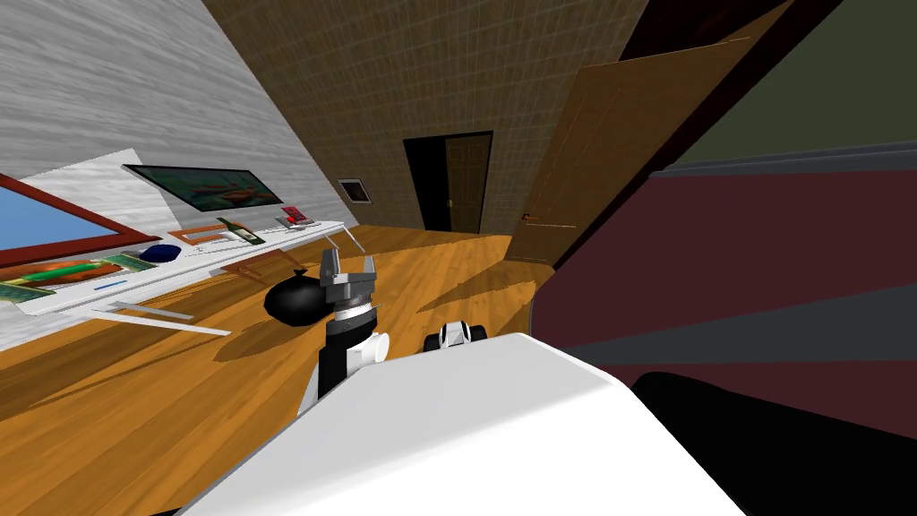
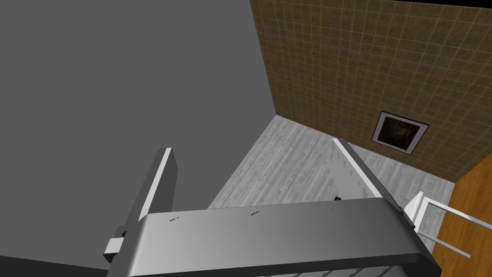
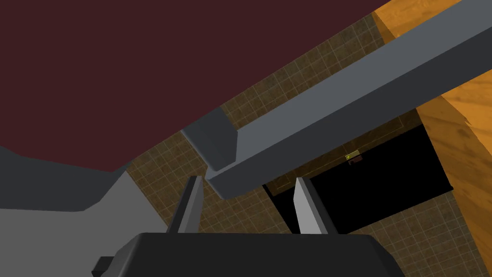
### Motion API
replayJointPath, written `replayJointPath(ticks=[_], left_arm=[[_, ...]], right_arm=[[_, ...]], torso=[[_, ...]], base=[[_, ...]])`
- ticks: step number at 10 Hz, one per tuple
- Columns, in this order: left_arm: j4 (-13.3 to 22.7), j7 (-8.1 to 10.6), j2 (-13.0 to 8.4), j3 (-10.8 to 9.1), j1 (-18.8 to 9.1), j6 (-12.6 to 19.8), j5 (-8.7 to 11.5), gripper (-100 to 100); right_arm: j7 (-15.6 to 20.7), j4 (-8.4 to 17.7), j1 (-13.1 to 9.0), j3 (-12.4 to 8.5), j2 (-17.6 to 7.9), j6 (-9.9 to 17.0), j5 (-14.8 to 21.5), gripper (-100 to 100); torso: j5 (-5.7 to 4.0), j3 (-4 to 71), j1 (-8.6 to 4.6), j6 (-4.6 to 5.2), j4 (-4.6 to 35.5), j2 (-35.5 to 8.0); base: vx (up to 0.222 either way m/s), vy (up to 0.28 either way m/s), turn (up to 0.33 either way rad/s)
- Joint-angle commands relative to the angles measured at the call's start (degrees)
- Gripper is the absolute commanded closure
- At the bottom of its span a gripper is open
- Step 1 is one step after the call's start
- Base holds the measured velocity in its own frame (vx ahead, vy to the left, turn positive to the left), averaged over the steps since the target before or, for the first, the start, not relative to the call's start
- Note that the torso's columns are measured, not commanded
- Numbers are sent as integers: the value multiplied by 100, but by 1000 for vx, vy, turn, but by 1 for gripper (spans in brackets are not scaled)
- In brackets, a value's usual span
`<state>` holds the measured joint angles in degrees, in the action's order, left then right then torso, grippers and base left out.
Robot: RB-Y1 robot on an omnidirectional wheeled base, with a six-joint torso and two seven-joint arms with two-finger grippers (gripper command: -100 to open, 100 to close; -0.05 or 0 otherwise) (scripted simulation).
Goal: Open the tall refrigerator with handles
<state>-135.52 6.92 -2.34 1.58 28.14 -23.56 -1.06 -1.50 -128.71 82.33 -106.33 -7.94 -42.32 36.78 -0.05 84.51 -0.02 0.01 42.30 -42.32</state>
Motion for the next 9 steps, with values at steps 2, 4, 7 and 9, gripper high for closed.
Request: replayJointPath(ticks=[2,4,7,9], left_arm=[[-1,0,1,1,3,-1,0,0],[-1,0,1,1,3,-1,0,0],[-1,0,1,0,4,-1,0,0],[-1,0,1,0,4,-1,0,0]], right_arm=[[-53,90,153,37,193,96,105,100],[-88,150,255,61,321,160,176,100],[-141,239,409,98,514,257,281,100],[-176,299,511,122,642,321,351,100]], torso=[[-17,24,13,-6,-22,59],[-15,25,-11,-14,-19,43],[-10,17,-35,-9,-8,19],[-5,16,-26,-9,-8,13]], base=[[283,115,-78],[315,180,-44],[347,147,-62],[321,136,-63]])
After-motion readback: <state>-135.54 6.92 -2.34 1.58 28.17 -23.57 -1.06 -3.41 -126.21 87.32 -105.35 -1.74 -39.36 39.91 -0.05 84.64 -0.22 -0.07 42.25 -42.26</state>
